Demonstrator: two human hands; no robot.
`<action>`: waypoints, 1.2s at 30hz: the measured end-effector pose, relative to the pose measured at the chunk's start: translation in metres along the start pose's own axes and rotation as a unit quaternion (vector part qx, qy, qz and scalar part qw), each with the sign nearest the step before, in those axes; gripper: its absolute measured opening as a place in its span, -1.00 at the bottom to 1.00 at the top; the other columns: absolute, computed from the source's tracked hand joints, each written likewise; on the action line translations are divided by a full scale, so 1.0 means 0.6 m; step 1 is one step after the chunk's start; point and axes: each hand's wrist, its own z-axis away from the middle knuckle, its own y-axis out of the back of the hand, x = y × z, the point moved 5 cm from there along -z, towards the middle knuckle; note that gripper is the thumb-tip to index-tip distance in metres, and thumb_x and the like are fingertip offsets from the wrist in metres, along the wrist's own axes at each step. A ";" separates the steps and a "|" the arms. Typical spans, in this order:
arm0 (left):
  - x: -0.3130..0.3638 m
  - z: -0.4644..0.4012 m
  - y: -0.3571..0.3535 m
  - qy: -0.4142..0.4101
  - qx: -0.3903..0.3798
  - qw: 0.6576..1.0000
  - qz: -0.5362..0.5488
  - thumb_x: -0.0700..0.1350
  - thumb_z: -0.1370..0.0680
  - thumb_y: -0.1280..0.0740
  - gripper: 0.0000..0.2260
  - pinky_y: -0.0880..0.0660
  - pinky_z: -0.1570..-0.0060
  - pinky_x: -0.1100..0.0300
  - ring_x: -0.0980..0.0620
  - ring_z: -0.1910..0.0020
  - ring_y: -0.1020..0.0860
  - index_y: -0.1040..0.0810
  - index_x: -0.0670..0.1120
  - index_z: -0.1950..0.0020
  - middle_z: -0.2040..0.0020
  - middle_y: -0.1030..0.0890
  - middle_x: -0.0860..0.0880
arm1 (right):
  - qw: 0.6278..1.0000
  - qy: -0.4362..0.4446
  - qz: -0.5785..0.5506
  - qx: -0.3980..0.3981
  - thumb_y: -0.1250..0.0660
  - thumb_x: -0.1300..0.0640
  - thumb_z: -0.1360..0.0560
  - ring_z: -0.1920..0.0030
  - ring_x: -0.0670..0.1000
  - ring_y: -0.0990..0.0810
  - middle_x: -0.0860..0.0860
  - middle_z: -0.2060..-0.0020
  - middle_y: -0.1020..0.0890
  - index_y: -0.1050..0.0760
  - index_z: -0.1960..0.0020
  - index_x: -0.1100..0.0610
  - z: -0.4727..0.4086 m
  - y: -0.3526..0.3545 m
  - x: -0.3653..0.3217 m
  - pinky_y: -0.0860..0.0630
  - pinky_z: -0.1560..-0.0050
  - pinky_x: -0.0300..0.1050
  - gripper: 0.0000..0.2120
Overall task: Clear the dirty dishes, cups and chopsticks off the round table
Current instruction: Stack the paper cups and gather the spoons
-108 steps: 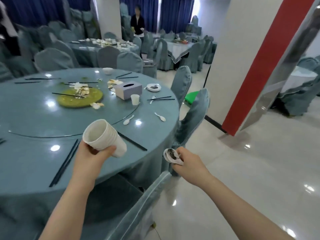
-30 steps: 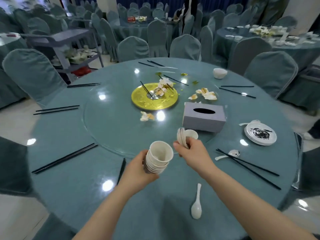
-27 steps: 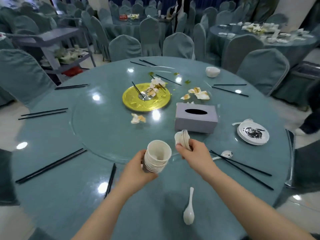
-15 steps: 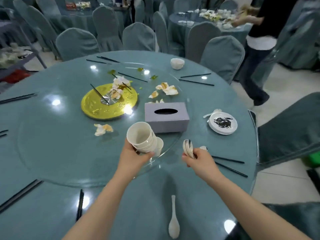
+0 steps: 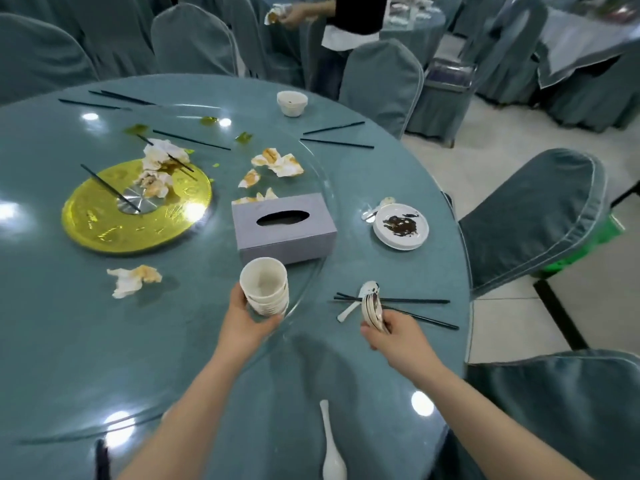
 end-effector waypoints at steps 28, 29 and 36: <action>0.053 0.084 -0.114 -0.011 -0.031 0.999 0.013 -0.25 -0.32 -0.54 -0.55 -0.47 0.22 0.49 0.35 0.11 -0.58 -0.49 -0.01 -0.13 0.00 -0.63 0.15 | 0.997 -0.054 0.046 0.009 -0.31 0.23 -0.42 0.40 -0.04 -0.48 -0.06 0.40 -0.56 -0.46 0.24 0.13 0.029 0.117 0.072 -0.31 0.46 -0.26 -0.92; 0.056 0.079 -0.112 -0.012 -0.032 0.999 0.010 -0.24 -0.32 -0.54 -0.55 -0.46 0.21 0.49 0.34 0.10 -0.58 -0.49 -0.01 -0.14 0.00 -0.63 0.15 | 0.997 -0.063 0.041 0.018 -0.31 0.23 -0.42 0.40 -0.04 -0.48 -0.06 0.40 -0.56 -0.47 0.23 0.15 0.022 0.117 0.073 -0.31 0.46 -0.25 -0.94; 0.034 0.064 -0.048 0.003 0.001 1.000 0.018 -0.27 -0.32 -0.55 -0.54 -0.48 0.22 0.50 0.38 0.12 -0.58 -0.50 -0.06 -0.14 -0.01 -0.63 0.12 | 0.992 -0.073 0.101 -0.008 -0.23 0.28 -0.42 0.35 0.02 -0.36 0.01 0.42 -0.45 -0.36 0.33 0.13 -0.022 0.031 0.075 -0.25 0.43 -0.18 -0.83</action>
